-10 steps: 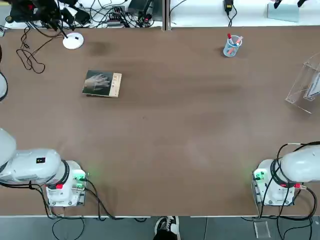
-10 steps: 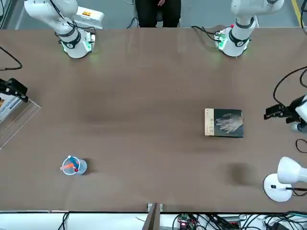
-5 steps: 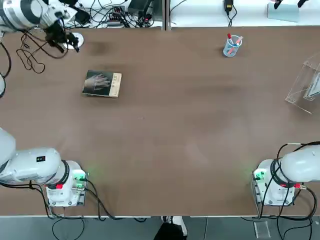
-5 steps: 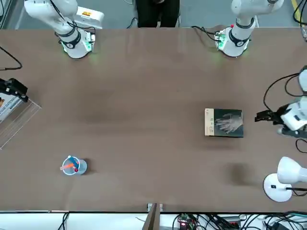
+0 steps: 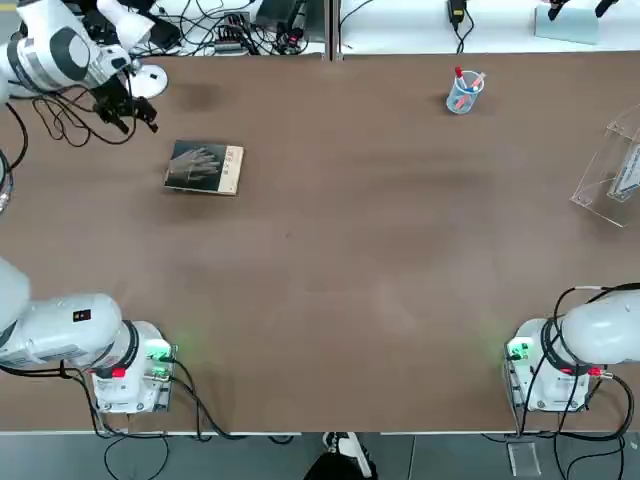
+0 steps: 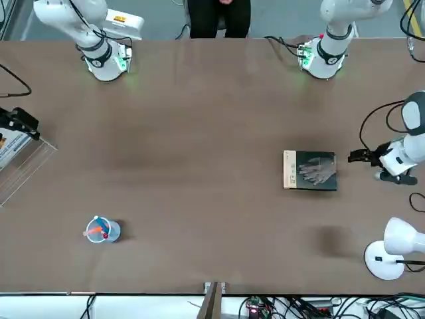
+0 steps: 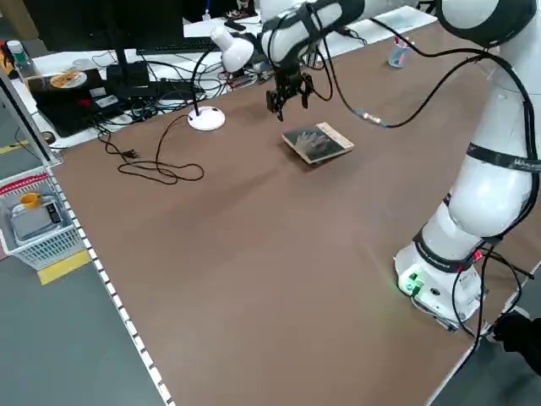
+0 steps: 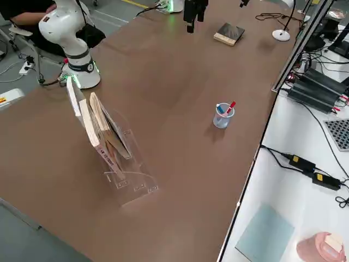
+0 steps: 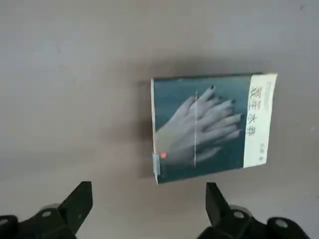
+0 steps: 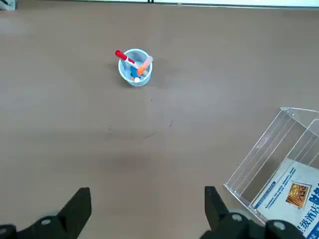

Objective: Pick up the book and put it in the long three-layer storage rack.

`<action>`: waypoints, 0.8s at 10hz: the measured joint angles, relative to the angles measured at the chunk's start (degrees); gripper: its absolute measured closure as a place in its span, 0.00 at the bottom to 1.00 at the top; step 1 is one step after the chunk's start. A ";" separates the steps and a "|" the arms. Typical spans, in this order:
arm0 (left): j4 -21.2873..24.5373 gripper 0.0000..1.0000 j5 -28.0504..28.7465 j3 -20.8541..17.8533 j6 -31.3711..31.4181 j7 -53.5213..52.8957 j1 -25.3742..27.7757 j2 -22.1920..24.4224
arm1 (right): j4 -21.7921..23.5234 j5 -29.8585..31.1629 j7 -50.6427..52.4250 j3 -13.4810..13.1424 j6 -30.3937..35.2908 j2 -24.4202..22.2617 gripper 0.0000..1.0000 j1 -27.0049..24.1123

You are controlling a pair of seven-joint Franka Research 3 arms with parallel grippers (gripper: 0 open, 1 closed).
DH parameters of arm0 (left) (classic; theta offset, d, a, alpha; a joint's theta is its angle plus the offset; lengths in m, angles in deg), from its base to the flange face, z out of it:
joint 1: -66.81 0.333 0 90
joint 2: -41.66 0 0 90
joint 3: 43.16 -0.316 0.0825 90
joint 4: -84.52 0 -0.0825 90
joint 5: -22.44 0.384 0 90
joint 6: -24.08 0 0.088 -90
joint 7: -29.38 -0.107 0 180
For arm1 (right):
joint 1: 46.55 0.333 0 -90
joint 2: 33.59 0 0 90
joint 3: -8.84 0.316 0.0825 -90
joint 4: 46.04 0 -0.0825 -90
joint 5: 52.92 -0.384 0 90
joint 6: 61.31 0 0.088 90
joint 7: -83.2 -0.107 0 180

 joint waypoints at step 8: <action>4.07 0.00 -11.45 -0.04 4.78 -19.59 3.75 -4.67 | 0.03 0.00 0.49 0.15 0.17 0.00 0.00 0.04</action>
